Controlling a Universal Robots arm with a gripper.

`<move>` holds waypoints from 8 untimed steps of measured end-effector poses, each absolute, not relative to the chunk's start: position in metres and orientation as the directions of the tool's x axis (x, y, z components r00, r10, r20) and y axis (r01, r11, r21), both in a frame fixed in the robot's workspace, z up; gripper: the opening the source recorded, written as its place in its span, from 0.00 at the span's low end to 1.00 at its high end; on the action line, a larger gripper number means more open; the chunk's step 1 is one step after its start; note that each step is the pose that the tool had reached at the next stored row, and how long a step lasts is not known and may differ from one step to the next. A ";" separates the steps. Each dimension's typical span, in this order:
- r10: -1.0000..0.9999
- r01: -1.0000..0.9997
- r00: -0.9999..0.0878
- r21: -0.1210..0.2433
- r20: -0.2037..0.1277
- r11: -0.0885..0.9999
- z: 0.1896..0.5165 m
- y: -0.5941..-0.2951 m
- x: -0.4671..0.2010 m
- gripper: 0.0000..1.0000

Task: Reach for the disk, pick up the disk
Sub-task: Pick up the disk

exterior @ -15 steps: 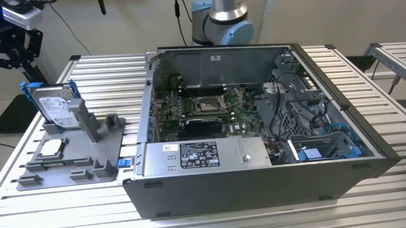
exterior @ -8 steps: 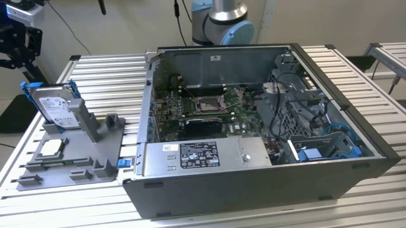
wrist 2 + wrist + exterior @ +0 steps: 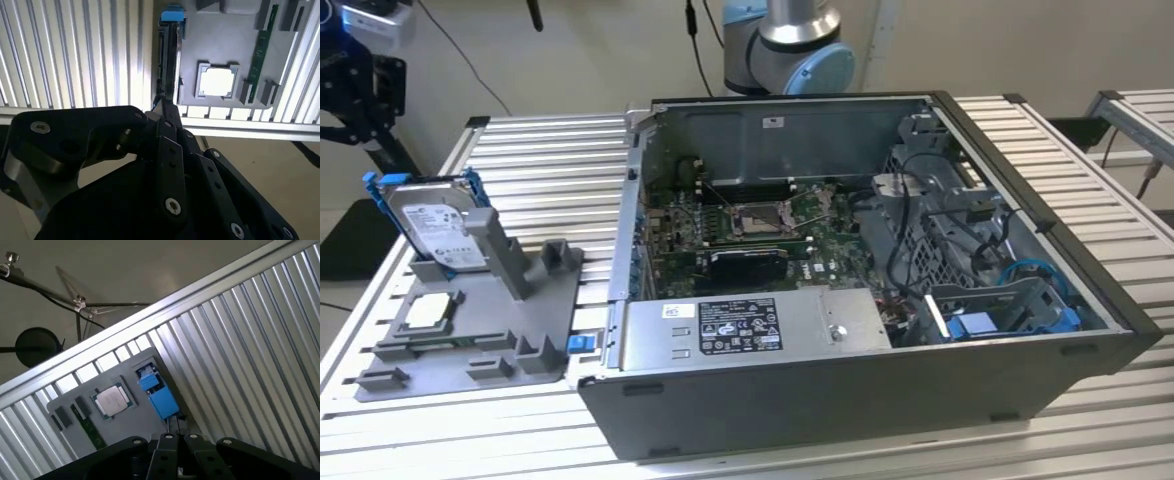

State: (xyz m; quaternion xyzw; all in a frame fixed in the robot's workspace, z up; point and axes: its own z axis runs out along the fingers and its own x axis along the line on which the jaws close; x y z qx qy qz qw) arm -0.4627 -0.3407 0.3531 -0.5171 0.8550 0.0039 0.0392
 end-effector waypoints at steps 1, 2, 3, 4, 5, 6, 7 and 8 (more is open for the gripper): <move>-0.890 -0.890 -0.451 -0.034 -0.071 0.454 0.353 -0.341 -0.463 0.00; -0.895 -0.896 -0.440 -0.034 -0.072 0.443 0.353 -0.341 -0.463 0.00; -0.901 -0.902 -0.428 -0.034 -0.072 0.431 0.353 -0.341 -0.463 0.00; -0.907 -0.907 -0.416 -0.034 -0.073 0.419 0.353 -0.341 -0.463 0.00; -0.912 -0.913 -0.403 -0.034 -0.074 0.406 0.353 -0.341 -0.463 0.00; -0.917 -0.918 -0.391 -0.035 -0.074 0.394 0.353 -0.341 -0.463 0.00; -0.923 -0.924 -0.377 -0.035 -0.074 0.380 0.353 -0.341 -0.463 0.00; -0.929 -0.930 -0.362 -0.035 -0.074 0.365 0.353 -0.341 -0.463 0.00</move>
